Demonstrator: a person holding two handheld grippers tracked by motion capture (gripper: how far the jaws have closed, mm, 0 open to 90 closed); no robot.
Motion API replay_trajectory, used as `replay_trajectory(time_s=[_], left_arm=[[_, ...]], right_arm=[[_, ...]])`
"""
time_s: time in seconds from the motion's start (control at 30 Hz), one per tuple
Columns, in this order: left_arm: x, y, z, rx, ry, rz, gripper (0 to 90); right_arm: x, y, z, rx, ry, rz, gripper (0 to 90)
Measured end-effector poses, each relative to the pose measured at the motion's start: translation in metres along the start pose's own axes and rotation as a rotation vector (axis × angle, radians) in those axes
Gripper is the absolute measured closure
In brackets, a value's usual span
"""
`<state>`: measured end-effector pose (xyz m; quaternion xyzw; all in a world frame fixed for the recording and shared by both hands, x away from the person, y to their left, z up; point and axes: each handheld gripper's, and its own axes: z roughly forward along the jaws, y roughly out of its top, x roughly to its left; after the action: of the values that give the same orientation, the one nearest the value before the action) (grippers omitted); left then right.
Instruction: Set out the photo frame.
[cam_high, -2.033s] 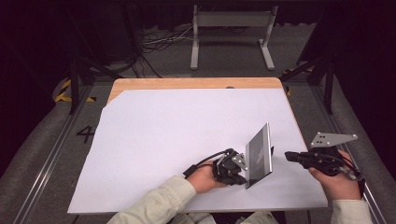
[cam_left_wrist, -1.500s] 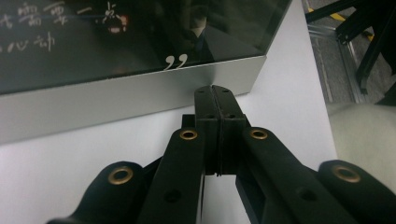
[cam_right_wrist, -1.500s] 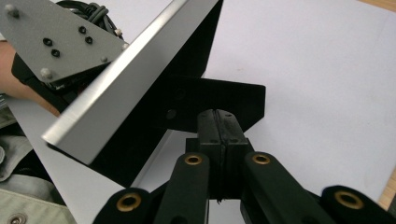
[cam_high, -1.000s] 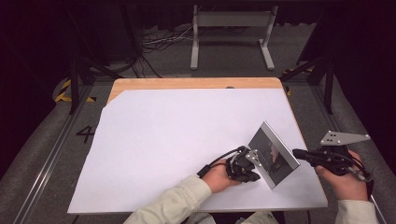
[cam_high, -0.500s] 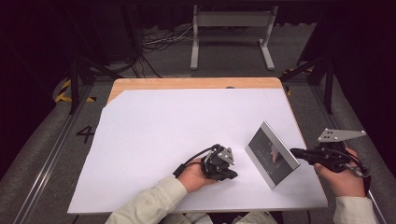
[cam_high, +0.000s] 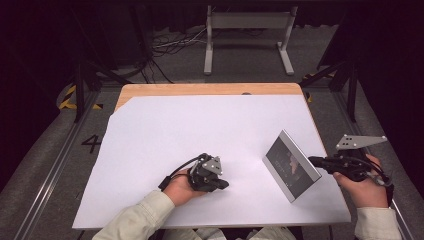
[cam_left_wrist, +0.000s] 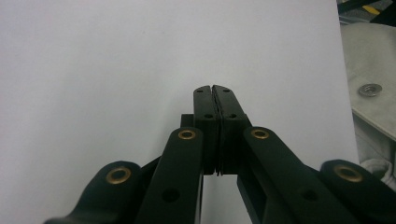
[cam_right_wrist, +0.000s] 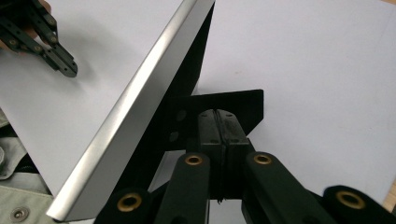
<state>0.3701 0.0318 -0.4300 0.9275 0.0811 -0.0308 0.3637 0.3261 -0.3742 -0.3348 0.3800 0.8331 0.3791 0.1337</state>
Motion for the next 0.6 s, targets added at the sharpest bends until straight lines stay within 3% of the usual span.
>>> replay_trajectory(time_s=[0.3, 0.6], left_arm=[[0.016, -0.015, -0.023, -0.04, 0.056, -0.061, 88.6], [0.031, -0.03, -0.04, -0.091, 0.07, -0.13, 88.1]], right_arm=[[0.006, 0.007, 0.001, 0.033, -0.076, 0.039, 87.8], [0.01, 0.013, 0.001, 0.05, -0.123, 0.113, 87.3]])
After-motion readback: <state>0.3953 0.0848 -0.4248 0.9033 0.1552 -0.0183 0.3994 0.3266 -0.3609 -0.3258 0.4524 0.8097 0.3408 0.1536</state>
